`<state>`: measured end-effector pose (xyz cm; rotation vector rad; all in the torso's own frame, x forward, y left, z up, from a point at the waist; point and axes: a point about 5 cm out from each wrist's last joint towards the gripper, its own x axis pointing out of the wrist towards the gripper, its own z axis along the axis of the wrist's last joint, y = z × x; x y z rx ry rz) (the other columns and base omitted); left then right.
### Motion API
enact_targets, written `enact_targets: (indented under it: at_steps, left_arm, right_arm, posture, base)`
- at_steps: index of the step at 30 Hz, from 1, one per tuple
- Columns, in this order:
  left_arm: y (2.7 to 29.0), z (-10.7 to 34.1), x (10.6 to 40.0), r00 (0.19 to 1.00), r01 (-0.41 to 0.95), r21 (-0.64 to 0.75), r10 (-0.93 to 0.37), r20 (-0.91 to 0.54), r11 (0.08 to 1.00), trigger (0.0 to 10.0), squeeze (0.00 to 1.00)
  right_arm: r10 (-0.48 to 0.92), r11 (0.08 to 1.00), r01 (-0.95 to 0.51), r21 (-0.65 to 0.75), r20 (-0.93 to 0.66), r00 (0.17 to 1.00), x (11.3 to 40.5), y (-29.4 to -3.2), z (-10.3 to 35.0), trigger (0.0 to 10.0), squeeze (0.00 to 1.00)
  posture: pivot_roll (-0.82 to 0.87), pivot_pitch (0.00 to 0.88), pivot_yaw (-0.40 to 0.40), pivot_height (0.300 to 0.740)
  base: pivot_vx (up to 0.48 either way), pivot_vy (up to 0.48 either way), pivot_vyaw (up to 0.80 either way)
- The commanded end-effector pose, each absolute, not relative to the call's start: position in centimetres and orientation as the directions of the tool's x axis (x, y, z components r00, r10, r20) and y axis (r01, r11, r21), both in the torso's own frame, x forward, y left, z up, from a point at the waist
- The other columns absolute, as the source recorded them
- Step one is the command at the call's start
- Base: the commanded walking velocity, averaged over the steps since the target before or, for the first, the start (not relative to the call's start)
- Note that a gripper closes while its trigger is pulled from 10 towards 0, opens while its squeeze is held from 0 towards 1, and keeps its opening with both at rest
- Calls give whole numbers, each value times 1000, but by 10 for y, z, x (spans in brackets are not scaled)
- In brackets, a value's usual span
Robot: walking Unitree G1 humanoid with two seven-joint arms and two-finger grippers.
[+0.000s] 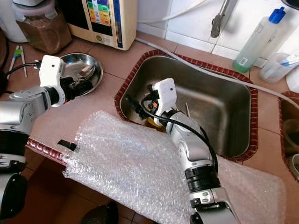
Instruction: Kitchen organization
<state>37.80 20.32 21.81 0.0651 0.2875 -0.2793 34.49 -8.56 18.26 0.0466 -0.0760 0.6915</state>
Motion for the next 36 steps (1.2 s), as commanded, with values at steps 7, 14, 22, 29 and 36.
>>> enact_targets:
  at_steps: [7, 14, 22, 29, 36]
  left_arm:
    - [203, 214, 377, 917, 269, 8, -254, -309, 963, 0, 0]
    - [208, 216, 377, 933, 235, -6, -227, -278, 972, 0, 0]
    - [211, 222, 379, 956, 191, -20, -191, -224, 981, 0, 0]
    - [214, 233, 381, 982, 142, -54, -147, -116, 988, 0, 0]
    - [213, 246, 382, 994, 106, -58, -107, -7, 993, 0, 0]
  right_arm:
    - [639, 767, -641, 3, 78, 765, 346, -84, 182, 10000, 0]
    - [641, 766, -643, 2, 74, 764, 347, -84, 182, 10000, 0]
    - [640, 767, -642, 1, 75, 764, 348, -83, 182, 10000, 0]
    - [634, 772, -636, -6, 76, 769, 351, -84, 184, 10000, 0]
    - [622, 782, -623, -11, 79, 779, 353, -85, 185, 10000, 0]
  posture:
    - [58, 181, -41, 740]
    - [57, 179, -44, 740]
    - [56, 179, -50, 740]
    - [53, 179, -58, 740]
    - [53, 178, -63, 740]
  base:
    - [0, 0, 0]
    - [0, 0, 0]
    - [0, 0, 0]
    - [0, 0, 0]
    - [0, 0, 0]
